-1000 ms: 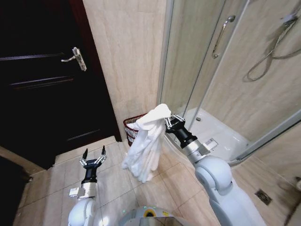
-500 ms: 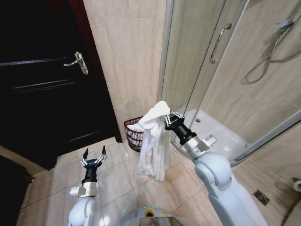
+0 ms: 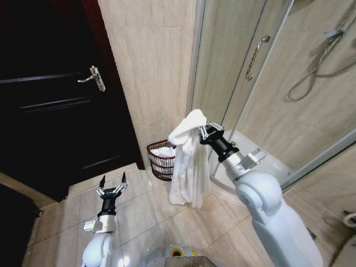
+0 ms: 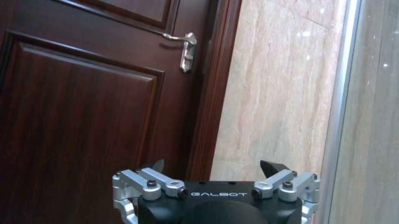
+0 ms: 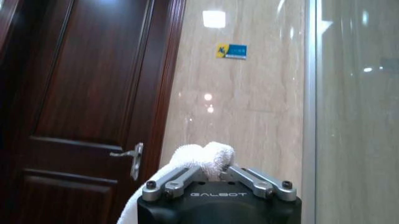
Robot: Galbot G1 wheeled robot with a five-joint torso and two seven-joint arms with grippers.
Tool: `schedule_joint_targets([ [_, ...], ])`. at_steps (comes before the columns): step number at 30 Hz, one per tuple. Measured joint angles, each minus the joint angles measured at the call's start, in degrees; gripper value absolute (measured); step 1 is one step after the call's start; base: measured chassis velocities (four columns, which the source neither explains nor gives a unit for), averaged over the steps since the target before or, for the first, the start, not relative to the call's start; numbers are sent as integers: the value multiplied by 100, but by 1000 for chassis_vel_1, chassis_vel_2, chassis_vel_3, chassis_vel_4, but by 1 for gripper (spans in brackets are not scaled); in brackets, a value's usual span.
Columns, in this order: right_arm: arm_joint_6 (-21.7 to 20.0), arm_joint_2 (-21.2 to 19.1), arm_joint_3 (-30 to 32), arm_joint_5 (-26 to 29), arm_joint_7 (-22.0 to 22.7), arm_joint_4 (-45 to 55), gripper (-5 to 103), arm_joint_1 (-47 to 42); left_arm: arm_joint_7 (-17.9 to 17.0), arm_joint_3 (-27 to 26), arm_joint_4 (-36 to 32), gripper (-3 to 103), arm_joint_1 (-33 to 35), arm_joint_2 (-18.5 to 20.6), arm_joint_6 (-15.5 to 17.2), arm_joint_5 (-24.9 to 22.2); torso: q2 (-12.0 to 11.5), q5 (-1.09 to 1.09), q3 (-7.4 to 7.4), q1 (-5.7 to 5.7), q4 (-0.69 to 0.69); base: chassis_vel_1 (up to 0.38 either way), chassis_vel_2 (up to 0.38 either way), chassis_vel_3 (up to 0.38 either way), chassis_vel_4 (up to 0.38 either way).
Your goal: Discard the used towel into the hamper.
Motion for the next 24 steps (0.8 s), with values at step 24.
schedule_joint_targets([
  [24,-228,-567,-802,1432,520,-1736,4,3029,96,11,-115,100,146,-274,-123,216,611,-1,344,266,0,0,0,0,0],
])
